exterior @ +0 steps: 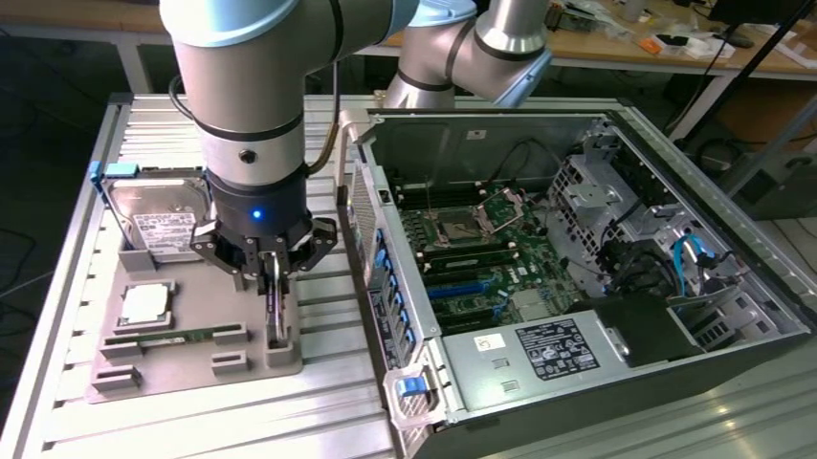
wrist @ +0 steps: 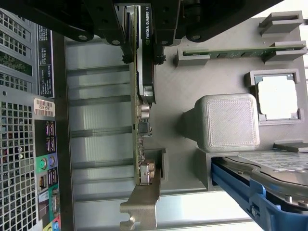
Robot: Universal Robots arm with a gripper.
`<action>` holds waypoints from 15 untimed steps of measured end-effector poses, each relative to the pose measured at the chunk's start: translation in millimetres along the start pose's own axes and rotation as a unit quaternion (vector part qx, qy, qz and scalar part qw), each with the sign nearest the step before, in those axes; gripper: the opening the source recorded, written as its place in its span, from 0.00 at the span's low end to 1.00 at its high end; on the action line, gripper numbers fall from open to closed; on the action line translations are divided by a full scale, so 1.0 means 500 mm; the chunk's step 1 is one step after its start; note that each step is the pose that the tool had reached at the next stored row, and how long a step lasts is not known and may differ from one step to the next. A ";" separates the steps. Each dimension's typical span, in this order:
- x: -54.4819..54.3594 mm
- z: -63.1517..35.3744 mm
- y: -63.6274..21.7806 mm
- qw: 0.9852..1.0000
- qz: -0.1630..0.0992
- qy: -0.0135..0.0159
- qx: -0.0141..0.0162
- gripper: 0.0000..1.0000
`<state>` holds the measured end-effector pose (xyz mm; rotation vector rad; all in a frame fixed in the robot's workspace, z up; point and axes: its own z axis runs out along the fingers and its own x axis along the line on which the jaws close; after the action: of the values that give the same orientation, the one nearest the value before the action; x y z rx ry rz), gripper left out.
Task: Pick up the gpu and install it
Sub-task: 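Pick up the gpu and move the gpu toward the slot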
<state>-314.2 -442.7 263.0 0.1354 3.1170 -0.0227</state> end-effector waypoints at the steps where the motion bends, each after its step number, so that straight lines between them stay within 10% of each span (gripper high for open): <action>1: 0.000 0.000 0.000 1.000 0.000 0.000 0.000 0.27; 15: -0.001 -0.057 -0.001 1.000 0.000 0.000 0.000 0.27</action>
<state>-314.2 -442.7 291.6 0.1355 3.1171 -0.0227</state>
